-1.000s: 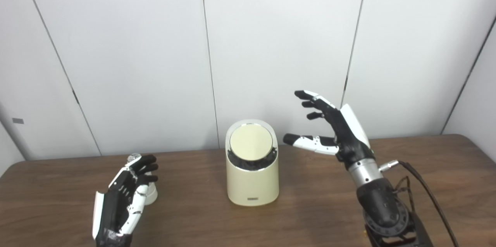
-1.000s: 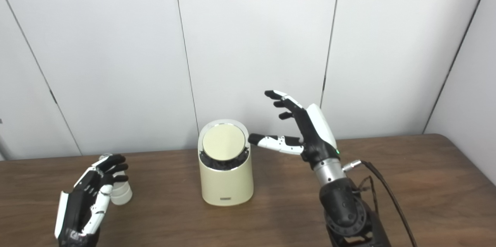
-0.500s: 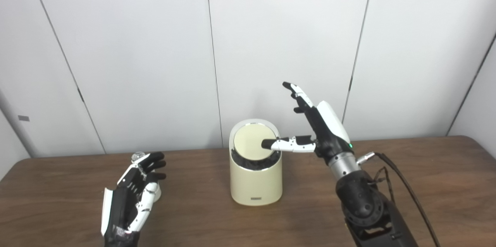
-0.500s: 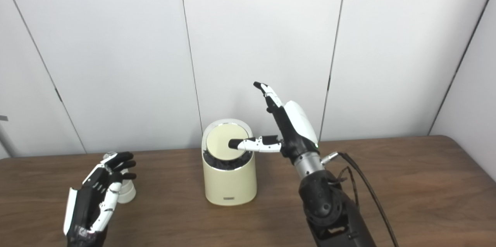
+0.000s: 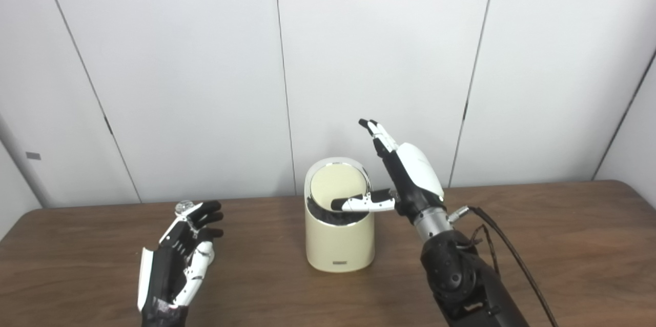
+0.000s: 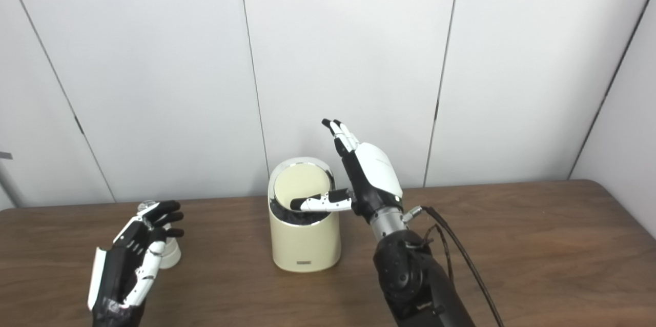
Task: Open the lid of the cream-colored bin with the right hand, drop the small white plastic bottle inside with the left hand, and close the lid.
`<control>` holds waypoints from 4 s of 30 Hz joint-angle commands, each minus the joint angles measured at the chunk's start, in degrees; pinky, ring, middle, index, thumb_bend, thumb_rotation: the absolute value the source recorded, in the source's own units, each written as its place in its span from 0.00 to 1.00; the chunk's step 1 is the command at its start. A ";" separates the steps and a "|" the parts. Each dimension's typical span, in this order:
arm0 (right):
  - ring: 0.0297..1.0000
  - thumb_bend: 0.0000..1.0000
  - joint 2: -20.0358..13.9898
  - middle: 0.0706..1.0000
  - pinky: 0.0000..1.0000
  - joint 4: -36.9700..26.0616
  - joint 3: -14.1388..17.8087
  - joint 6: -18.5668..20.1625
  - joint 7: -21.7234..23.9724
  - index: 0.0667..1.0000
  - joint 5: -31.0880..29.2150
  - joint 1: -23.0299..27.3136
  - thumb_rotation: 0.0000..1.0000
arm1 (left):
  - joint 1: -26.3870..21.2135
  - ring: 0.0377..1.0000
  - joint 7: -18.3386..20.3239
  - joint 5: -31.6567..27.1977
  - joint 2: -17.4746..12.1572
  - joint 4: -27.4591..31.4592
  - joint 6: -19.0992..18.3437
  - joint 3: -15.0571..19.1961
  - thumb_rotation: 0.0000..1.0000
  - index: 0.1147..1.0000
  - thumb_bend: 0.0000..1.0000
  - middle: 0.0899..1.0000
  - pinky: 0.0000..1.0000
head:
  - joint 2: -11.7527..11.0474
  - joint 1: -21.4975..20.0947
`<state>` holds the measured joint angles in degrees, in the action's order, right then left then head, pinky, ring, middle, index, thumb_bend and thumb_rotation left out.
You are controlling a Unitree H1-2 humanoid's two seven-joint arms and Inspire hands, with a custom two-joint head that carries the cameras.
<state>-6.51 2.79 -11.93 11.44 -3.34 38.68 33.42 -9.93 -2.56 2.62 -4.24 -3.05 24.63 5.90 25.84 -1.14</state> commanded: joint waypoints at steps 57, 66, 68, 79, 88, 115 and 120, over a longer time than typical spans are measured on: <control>0.95 0.93 -0.55 0.97 0.86 6.74 -1.14 -0.32 -4.14 0.94 2.59 5.95 0.04 | -1.16 0.73 -0.93 0.89 0.40 3.48 -0.26 -0.62 0.56 0.72 0.27 0.75 0.63 | 0.68 -0.02; 0.95 0.75 -0.25 0.96 0.83 5.70 0.26 -0.88 -3.25 0.94 -1.31 5.38 0.81 | -1.23 0.74 -0.91 0.84 0.37 3.21 -0.05 -0.63 0.56 0.72 0.28 0.75 0.63 | 0.46 -0.08; 0.95 0.75 -0.42 0.96 0.82 5.14 0.40 -1.30 -2.68 0.94 -2.30 5.13 0.92 | -1.17 0.74 -1.10 1.30 0.41 3.44 -0.29 -0.60 0.57 0.72 0.27 0.75 0.63 | 0.47 -0.08; 0.94 0.87 -0.90 0.96 0.84 3.64 0.99 -3.98 -1.46 0.94 -7.23 3.24 1.00 | -1.13 0.73 -0.95 1.61 0.09 3.20 0.07 -0.76 0.54 0.71 0.27 0.75 0.62 | 0.58 0.01; 0.93 0.90 -1.30 0.94 0.82 -0.46 4.21 -12.52 -3.53 0.94 -13.68 -1.57 1.00 | -1.13 0.73 -1.23 2.27 0.21 3.45 -0.38 -0.77 0.53 0.71 0.28 0.74 0.62 | 0.52 0.18; 0.75 0.25 -3.18 0.77 0.64 2.39 15.33 -38.21 -16.28 0.75 -16.95 -21.16 0.19 | -1.30 0.73 -0.27 -0.23 -1.76 1.57 0.86 -0.24 0.54 0.71 0.25 0.75 0.63 | -0.10 -1.21; 0.76 0.27 -2.75 0.77 0.67 3.53 15.68 -38.11 -17.23 0.74 -16.62 -21.92 0.24 | -0.97 0.73 -0.34 -0.71 -1.95 1.62 1.07 -0.14 0.54 0.71 0.25 0.76 0.63 | 0.05 -1.19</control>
<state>-9.09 6.64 3.34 -24.21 -18.98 21.79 10.58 -9.72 -2.94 2.44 -5.60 -2.33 23.37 5.57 25.84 -2.29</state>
